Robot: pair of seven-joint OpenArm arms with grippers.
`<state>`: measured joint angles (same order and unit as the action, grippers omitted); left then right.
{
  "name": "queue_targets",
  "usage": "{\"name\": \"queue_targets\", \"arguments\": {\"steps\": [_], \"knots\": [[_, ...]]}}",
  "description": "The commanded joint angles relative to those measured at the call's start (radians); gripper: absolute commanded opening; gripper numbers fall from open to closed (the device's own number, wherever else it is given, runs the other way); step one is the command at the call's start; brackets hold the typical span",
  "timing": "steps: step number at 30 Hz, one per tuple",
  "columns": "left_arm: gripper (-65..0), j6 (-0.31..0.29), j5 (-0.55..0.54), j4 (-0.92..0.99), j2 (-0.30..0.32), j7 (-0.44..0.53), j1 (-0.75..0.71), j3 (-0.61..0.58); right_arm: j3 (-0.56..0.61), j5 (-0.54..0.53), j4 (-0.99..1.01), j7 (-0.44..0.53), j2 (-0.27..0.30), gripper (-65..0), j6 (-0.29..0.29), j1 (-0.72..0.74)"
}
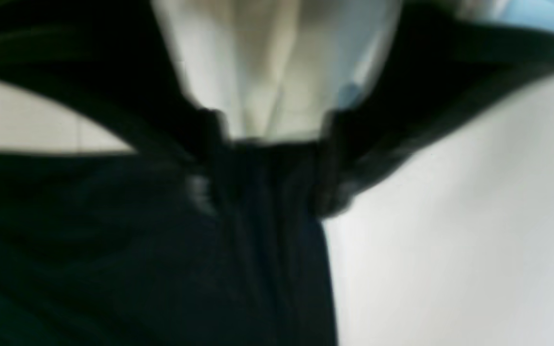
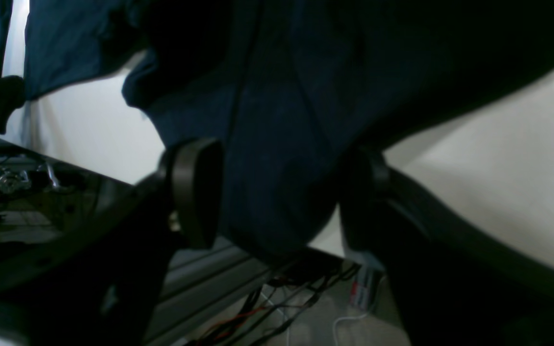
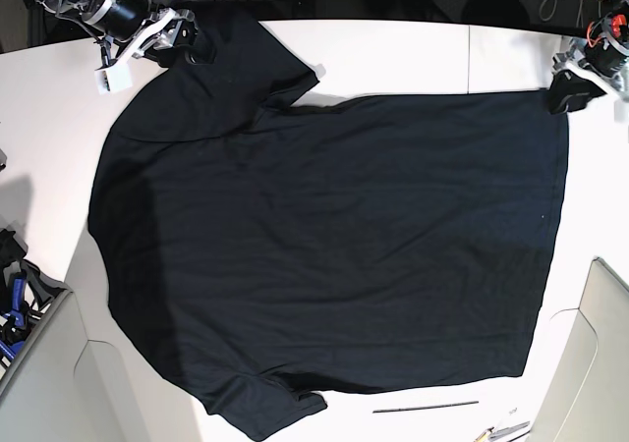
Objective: Fold the T-shirt properly
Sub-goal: 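Move both grippers to the shoulder corners of the black T-shirt and grasp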
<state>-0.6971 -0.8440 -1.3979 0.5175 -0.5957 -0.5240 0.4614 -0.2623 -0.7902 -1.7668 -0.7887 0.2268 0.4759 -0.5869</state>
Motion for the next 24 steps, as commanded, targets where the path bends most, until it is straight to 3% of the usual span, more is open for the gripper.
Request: {"name": "queue_targets", "arguments": {"steps": [1, 4, 7, 9, 24], "knots": [[-45.0, -0.001, 0.031, 0.003, 0.003, -0.082, -0.019, -0.011, -0.002, -0.004, -0.011, 0.004, 0.005, -27.7, 0.004, -0.003], [-53.2, -0.001, 0.007, 0.003, 0.004, -0.081, -0.019, -0.011, -0.002, -0.003, -0.011, 0.004, 0.005, -30.9, 0.005, -0.003], [-64.3, -0.001, -0.018, 0.003, 0.004, -0.079, -0.019, -0.011, -0.002, -0.004, -0.011, 0.015, 0.005, -50.4, 0.038, -0.003], [-65.0, -0.001, -0.021, 0.003, 0.004, -0.074, -0.019, -0.011, -0.002, -0.004, -0.011, 0.03, 0.005, -64.9, 0.057, -0.003], [-65.0, -0.001, -0.02, -0.116, 0.012, -0.067, -0.019, 0.056, -0.005, -0.016, -0.078, 0.029, 0.003, -65.0, 0.081, -0.001]]}}
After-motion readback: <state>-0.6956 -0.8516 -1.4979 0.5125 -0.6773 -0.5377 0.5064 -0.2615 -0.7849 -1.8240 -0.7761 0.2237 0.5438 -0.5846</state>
